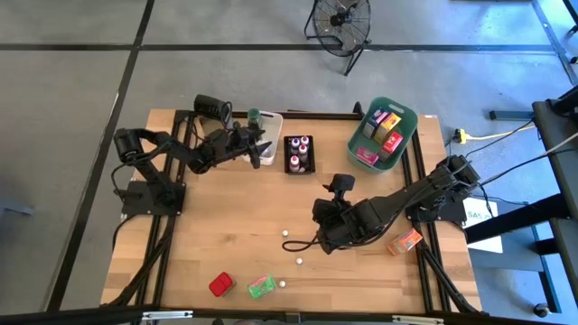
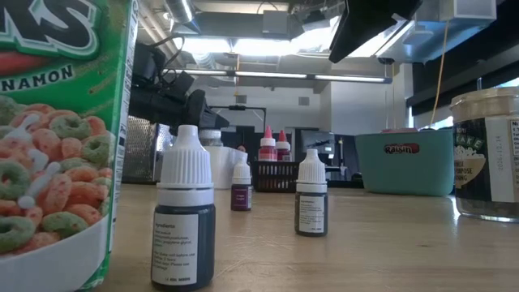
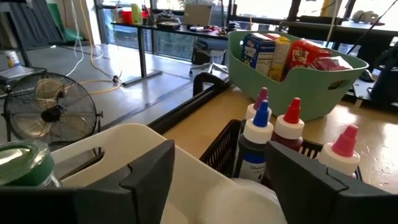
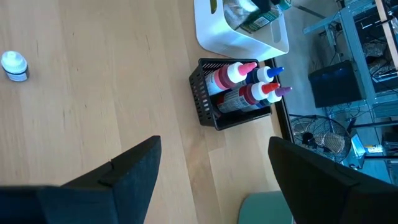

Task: Pick & Place Kitchen Items
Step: Put the white seasoning bottle into the white bin, then put the small purple food coloring bottle into the black bin

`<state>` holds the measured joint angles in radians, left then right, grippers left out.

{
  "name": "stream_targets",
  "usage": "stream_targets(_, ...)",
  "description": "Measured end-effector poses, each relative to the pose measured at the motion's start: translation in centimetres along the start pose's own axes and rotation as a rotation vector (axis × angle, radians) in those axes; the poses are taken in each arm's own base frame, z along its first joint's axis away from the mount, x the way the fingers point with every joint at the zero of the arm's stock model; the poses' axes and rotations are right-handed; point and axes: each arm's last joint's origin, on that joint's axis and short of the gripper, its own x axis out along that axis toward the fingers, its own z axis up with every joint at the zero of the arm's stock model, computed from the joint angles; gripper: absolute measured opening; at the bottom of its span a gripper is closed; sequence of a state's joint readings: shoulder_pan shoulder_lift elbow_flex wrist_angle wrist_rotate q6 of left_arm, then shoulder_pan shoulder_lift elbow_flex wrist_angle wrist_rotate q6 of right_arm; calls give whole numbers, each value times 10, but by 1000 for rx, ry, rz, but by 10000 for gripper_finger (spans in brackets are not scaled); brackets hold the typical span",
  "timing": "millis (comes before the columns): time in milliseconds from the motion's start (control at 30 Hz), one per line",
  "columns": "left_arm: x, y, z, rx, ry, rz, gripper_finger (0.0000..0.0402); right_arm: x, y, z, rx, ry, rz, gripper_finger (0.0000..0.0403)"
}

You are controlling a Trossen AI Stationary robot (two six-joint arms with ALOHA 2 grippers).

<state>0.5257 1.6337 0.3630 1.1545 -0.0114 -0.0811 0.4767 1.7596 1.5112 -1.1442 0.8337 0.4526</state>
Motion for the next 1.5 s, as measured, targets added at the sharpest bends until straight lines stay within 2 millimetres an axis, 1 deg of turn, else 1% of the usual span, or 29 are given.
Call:
stream_targets(100, 0, 0, 0, 0, 2, -8, 248, 0, 0, 0, 0, 0, 0, 300)
stream_targets(300, 0, -1, 2, -11, -23, -19, 239, 0, 0, 0, 0, 0, 0, 300)
stream_targets(433, -2, -3, 12, -14, -110, -82, 235, 0, 0, 0, 0, 0, 0, 300)
stream_targets(667, -10, -9, 31, 6, -175, -235, 228, -3, 4, 2, 10, -29, 26, 300)
stream_targets(833, -21, -16, 51, 43, -242, -427, 222, -9, 13, 5, -21, -61, 105, 300)
stream_targets(967, -30, -21, 62, 12, -252, -558, 218, -12, 19, 11, -13, -105, 185, 300)
stream_targets(1067, -36, -26, 65, -14, -223, -646, 216, -14, 24, 17, 34, -129, 310, 300)
stream_targets(1133, -39, -29, 67, -19, -207, -682, 214, -16, 27, 21, 34, -145, 394, 300)
stream_targets(1200, -43, -33, 71, -3, -221, -699, 212, -17, 29, 22, 13, -155, 463, 300)
stream_targets(1267, -48, -35, 76, 18, -243, -709, 210, -18, 30, 23, 1, -159, 496, 300)
stream_targets(1367, -57, -36, 86, 9, -260, -676, 206, -17, 30, 22, -6, -151, 486, 300)
stream_targets(1500, -73, -37, 91, 44, -211, -596, 200, -11, 29, 24, -6, -137, 481, 300)
